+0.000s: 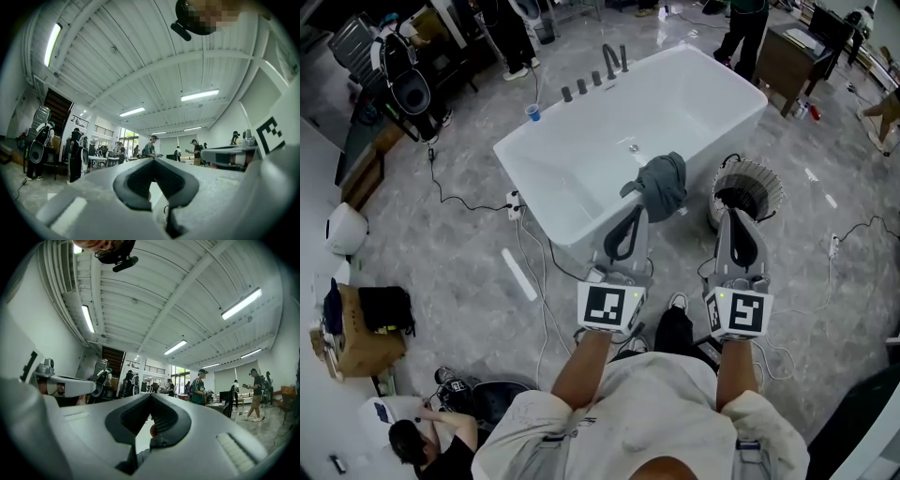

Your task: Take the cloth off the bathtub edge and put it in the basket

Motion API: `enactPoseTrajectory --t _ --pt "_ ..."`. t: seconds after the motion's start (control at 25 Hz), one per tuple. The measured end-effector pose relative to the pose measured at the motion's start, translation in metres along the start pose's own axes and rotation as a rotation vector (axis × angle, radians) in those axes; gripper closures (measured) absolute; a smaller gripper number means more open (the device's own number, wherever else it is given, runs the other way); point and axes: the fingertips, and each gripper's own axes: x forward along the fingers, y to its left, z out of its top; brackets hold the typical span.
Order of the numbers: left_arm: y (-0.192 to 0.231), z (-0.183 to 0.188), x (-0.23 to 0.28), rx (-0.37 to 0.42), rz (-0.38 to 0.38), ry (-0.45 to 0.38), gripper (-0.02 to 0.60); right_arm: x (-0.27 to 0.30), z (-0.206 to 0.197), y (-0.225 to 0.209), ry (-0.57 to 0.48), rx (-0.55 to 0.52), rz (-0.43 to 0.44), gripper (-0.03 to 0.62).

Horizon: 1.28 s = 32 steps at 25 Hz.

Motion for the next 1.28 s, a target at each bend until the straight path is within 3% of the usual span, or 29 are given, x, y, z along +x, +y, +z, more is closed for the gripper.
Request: enactPoseTrajectory --t 0.52,1.28 --pt "-0.009 -0.012 0.099 -0.003 0.041 0.018 0.584 0.074 -0.025 -0.075 0.007 0.035 0.023 0.592" --pt "-0.031 -0.022 0.221 0.070 0.099 0.032 0.584 0.166 -0.041 -0.176 -0.013 0.091 0.113 0.592"
